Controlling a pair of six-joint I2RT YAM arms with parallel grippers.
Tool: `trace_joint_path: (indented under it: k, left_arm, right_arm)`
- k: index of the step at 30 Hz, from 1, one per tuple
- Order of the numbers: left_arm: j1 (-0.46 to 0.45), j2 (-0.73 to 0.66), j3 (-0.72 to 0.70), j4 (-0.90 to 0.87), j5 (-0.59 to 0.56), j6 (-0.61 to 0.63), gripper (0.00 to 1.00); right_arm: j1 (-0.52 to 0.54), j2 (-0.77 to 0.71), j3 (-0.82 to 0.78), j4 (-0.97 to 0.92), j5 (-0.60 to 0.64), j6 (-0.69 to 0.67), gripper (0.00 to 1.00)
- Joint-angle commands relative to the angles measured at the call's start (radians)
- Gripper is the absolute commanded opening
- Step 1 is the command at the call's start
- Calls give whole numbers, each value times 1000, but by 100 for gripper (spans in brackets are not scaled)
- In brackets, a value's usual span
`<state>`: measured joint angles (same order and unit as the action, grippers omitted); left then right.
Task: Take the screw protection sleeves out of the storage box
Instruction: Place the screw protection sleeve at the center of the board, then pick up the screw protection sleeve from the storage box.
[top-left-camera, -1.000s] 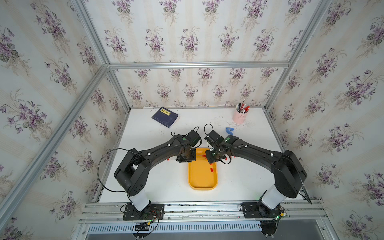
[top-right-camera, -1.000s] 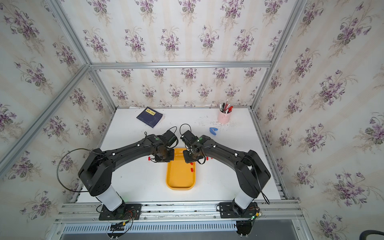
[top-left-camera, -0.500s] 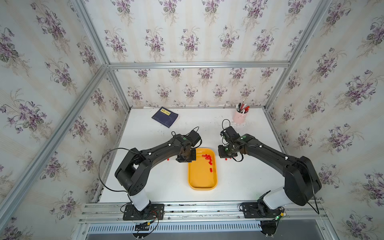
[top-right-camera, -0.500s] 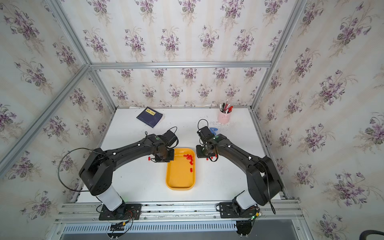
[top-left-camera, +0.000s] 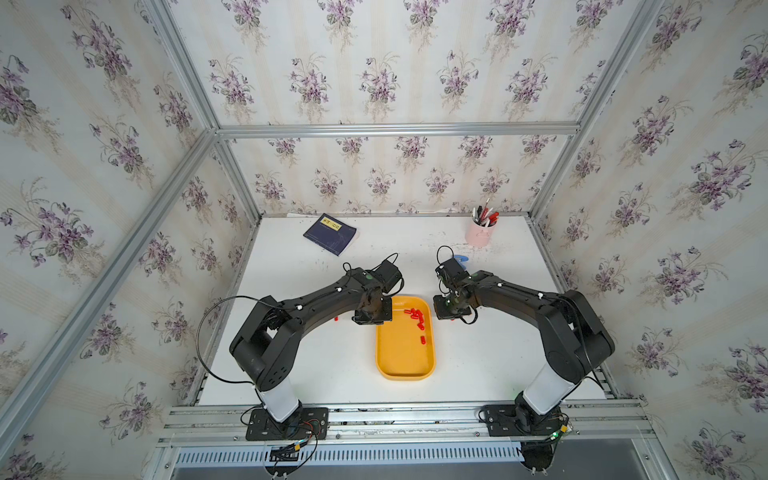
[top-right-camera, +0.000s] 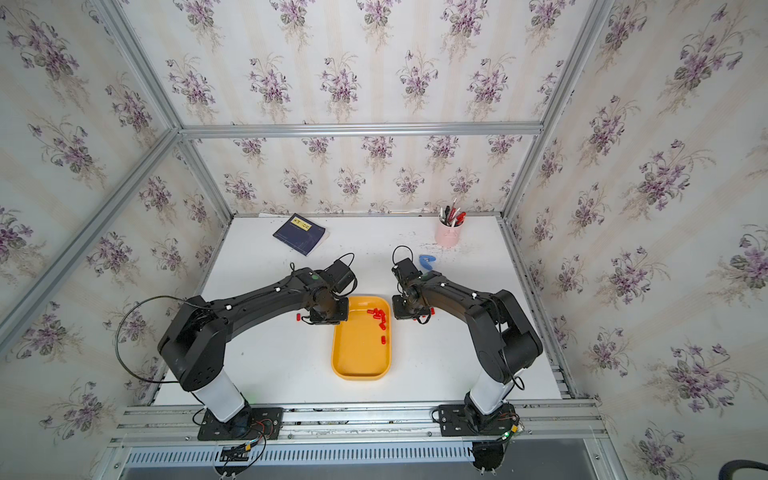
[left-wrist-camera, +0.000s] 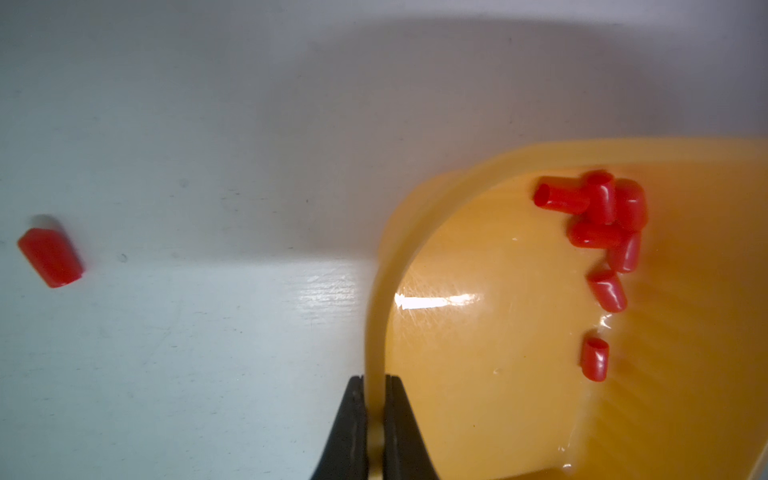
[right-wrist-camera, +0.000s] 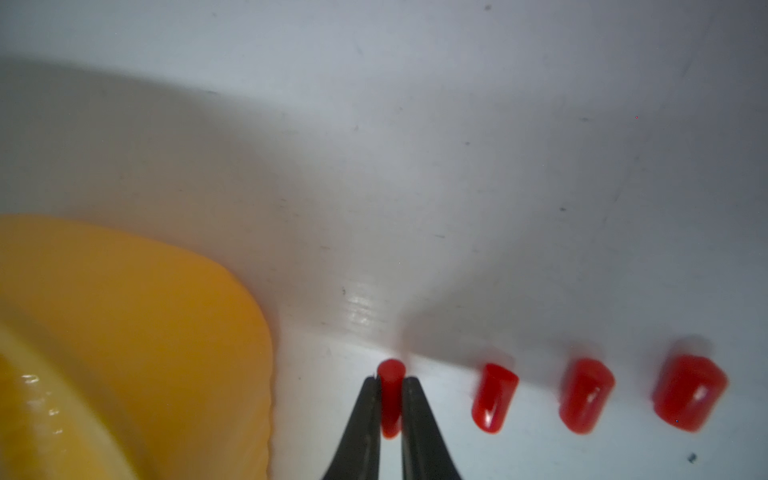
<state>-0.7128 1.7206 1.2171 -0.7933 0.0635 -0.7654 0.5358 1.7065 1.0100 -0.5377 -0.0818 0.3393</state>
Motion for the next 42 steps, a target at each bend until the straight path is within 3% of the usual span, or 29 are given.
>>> trace_joint_path:
  k: [1, 24, 33, 42]
  left_arm:
    - [1, -4, 3, -26, -2, 9, 0]
    - [1, 2, -8, -12, 4, 9, 0]
    - [1, 3, -9, -11, 2, 5, 0]
    - [1, 0, -18, 5, 2, -15, 0]
  right_arm:
    - [-22, 4, -2, 11, 35, -11, 14]
    - [-25, -15, -13, -1, 32, -11, 25]
    - [-17, -138, 52, -61, 26, 12, 28]
    - [188, -223, 91, -130, -81, 144, 29]
